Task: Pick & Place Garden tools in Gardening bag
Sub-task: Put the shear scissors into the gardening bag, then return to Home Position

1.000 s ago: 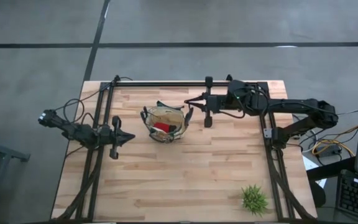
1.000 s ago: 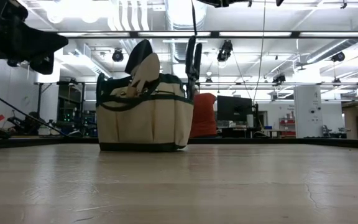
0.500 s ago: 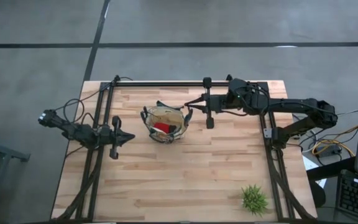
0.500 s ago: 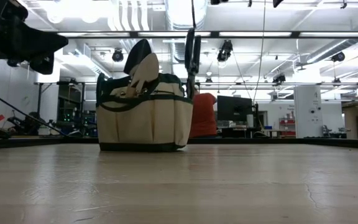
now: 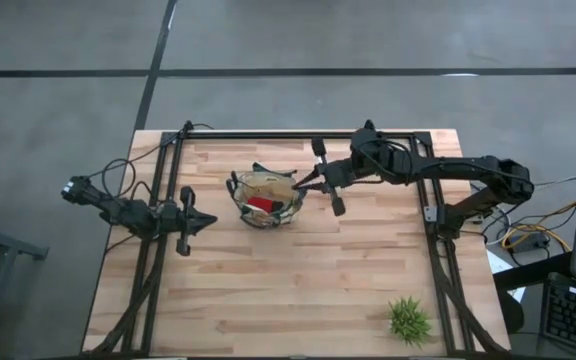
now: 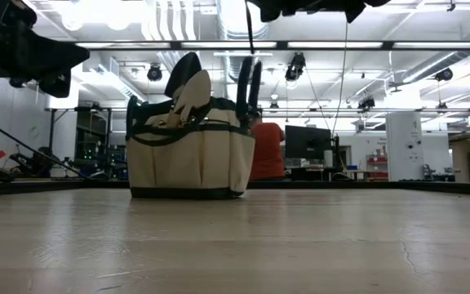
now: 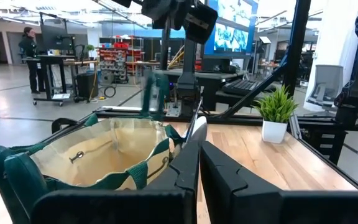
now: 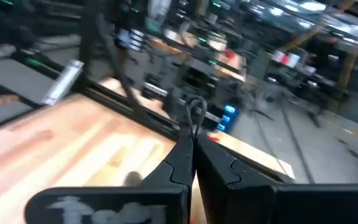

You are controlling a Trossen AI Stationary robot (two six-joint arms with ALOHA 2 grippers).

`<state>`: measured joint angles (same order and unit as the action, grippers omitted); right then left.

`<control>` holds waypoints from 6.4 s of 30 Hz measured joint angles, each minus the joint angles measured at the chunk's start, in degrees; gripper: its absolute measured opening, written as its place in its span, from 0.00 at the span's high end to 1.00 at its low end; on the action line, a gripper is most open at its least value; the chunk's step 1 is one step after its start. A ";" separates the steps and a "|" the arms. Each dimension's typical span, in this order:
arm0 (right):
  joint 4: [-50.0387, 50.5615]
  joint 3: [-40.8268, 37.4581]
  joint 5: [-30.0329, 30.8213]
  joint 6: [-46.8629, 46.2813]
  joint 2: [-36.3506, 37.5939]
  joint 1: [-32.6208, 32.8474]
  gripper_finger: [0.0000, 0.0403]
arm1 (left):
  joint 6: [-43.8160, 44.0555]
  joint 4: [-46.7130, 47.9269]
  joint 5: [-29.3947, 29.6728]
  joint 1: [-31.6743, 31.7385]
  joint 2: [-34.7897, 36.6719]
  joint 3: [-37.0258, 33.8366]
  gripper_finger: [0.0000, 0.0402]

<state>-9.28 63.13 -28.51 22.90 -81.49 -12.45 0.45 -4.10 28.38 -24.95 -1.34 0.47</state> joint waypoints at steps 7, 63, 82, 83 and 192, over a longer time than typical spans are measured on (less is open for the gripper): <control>-0.11 1.52 6.12 1.55 -0.02 -1.44 0.98 | 0.00 -0.02 0.00 0.00 0.00 -0.02 0.95; 9.93 5.31 -7.36 -5.30 -12.20 -7.30 0.98 | -0.02 -0.15 -0.02 0.00 0.00 -0.06 0.95; 10.02 5.86 -7.92 -14.39 -11.66 -5.45 0.85 | -0.02 -0.14 -0.02 0.02 0.00 -0.07 0.95; 10.05 5.84 -7.89 -14.85 -11.35 -5.41 0.83 | -0.02 -0.15 -0.02 0.00 0.00 -0.07 0.95; -0.61 -61.57 7.58 -25.49 78.36 -0.83 0.98 | -0.02 -0.15 -0.02 0.02 0.02 -0.07 0.95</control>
<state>-9.89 1.56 -20.93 -2.59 -3.14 -13.28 0.43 -4.25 28.36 -24.93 -1.32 0.40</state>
